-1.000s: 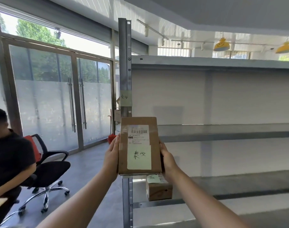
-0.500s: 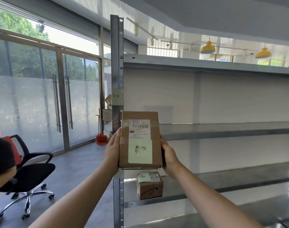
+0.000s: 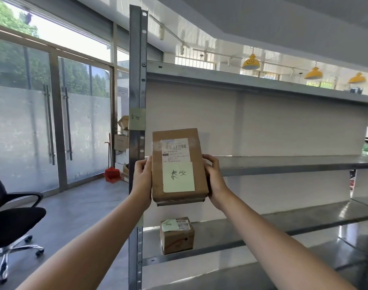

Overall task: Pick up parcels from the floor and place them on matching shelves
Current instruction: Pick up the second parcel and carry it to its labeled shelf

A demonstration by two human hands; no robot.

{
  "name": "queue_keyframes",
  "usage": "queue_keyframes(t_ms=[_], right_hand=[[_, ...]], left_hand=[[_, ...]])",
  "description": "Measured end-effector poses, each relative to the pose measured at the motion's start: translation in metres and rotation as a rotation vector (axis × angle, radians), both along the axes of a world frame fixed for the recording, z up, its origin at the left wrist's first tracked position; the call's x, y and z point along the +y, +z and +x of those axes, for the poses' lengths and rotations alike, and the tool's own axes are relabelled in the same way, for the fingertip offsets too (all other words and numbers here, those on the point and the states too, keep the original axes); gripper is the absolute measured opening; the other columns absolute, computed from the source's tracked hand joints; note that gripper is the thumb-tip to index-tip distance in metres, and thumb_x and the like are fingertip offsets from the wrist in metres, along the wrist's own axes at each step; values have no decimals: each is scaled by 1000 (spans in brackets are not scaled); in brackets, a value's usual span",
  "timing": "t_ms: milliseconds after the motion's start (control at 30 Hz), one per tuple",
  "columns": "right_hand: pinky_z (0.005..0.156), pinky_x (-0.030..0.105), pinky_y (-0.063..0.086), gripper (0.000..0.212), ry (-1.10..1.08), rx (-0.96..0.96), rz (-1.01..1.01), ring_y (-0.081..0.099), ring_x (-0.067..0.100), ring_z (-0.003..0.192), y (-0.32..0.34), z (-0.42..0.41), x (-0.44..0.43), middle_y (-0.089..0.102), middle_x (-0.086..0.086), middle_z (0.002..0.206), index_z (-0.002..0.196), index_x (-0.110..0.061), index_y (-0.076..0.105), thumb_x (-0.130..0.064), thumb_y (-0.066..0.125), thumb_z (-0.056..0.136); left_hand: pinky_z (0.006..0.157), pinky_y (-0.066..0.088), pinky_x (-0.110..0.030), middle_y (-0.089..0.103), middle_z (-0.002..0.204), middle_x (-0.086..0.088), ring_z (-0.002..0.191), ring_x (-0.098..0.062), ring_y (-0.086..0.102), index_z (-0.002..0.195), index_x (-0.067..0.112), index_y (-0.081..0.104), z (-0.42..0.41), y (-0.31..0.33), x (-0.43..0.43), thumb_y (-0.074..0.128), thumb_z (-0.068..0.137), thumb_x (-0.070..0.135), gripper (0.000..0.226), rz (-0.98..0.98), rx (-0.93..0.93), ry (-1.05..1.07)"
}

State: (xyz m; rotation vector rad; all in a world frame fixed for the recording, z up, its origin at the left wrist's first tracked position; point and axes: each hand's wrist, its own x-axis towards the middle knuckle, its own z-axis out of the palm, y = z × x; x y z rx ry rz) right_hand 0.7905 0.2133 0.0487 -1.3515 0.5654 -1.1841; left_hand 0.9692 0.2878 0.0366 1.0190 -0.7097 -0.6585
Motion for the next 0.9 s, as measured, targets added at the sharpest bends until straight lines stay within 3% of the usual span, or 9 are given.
queue_keyframes(t_ms=[200, 367, 533, 733, 900], right_hand=[[68, 31, 52, 22, 3, -43, 19, 65, 22, 89, 17, 9, -17, 66, 15, 111, 123, -23, 50, -26, 47, 102], [69, 33, 53, 25, 6, -85, 24, 66, 22, 86, 35, 17, -48, 69, 9, 102, 126, -20, 51, -26, 47, 101], [71, 35, 54, 25, 32, -97, 38, 66, 26, 92, 46, 24, -90, 70, 12, 108, 124, -23, 53, -29, 48, 101], [76, 41, 57, 25, 39, -112, 66, 69, 31, 92, 51, 34, -145, 70, 15, 109, 125, -21, 52, -27, 47, 102], [76, 39, 57, 24, 44, -81, 77, 69, 28, 95, 53, 45, -180, 69, 13, 111, 124, -21, 53, -26, 45, 102]], left_hand=[[66, 52, -30, 66, 98, -5, 82, -15, 66, 117, 20, 51, 1, 19, -19, 51, 101, 43, 29, -4, 15, -2], [94, 55, -51, 65, 120, -13, 109, -31, 66, 115, 25, 51, 4, 40, -46, 45, 103, 41, 21, 3, 29, -14], [100, 50, -58, 64, 122, -12, 113, -33, 64, 112, 30, 51, 7, 49, -80, 40, 105, 37, 15, 14, 43, -7], [108, 46, -51, 62, 124, -14, 122, -32, 59, 119, 19, 49, 15, 59, -128, 41, 107, 23, 16, 7, 14, 2], [91, 53, -40, 64, 121, -16, 112, -28, 62, 125, 14, 52, 23, 61, -155, 42, 105, 18, 23, 27, -17, 20]])
